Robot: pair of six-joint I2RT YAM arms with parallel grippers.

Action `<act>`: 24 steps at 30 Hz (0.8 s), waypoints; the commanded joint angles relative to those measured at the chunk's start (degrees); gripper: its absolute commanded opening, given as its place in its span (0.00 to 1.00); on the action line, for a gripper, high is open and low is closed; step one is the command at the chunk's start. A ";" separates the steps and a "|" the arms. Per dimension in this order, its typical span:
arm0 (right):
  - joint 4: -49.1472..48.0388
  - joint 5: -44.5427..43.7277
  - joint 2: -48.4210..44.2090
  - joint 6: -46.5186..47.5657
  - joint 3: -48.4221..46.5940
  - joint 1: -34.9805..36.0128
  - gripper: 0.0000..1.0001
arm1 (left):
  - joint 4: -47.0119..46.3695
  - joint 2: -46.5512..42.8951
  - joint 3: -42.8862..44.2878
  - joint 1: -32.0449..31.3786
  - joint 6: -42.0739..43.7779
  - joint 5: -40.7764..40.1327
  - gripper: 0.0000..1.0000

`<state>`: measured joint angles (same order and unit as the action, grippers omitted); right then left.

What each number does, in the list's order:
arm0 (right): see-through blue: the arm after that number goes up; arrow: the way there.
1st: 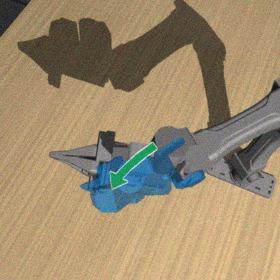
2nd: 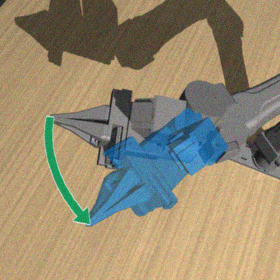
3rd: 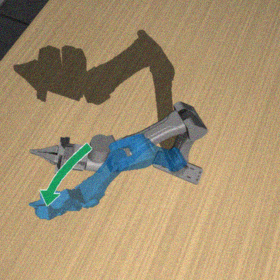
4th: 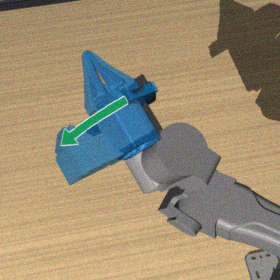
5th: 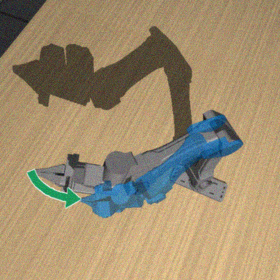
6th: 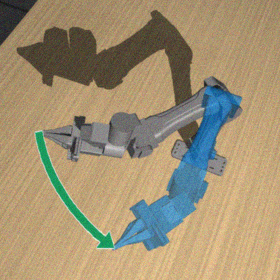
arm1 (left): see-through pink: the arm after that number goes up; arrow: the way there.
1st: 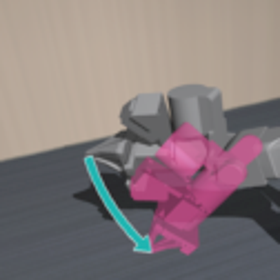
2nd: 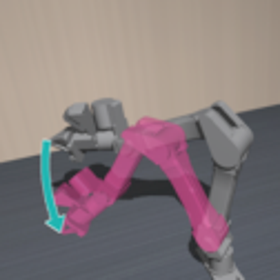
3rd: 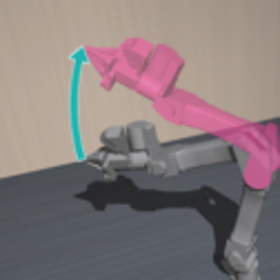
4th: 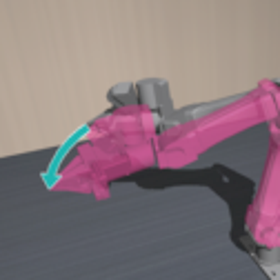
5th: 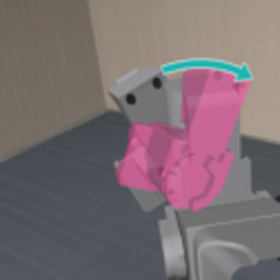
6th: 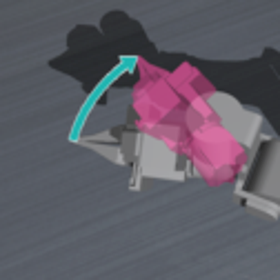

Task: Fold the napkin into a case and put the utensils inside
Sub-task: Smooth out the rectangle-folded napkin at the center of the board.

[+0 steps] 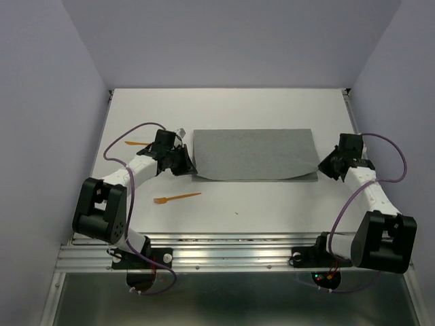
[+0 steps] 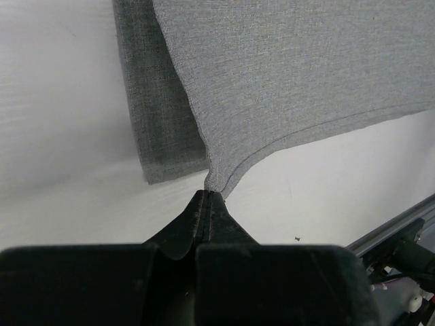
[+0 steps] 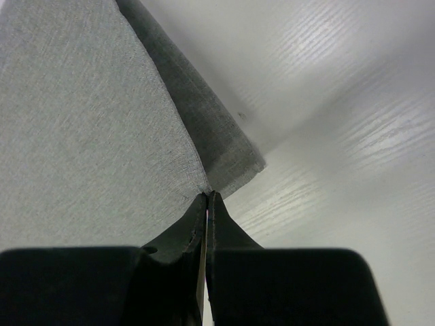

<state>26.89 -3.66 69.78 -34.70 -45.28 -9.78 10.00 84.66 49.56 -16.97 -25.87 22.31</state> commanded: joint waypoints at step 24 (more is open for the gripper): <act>0.79 -0.12 -3.51 0.60 -2.54 -0.24 0.01 | 1.07 -0.37 2.73 -2.45 -1.20 -4.90 0.00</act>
<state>27.20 -3.57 68.25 -34.48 -46.13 -9.78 10.15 87.57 50.28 -19.40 -27.31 18.35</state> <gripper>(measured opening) 0.020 0.019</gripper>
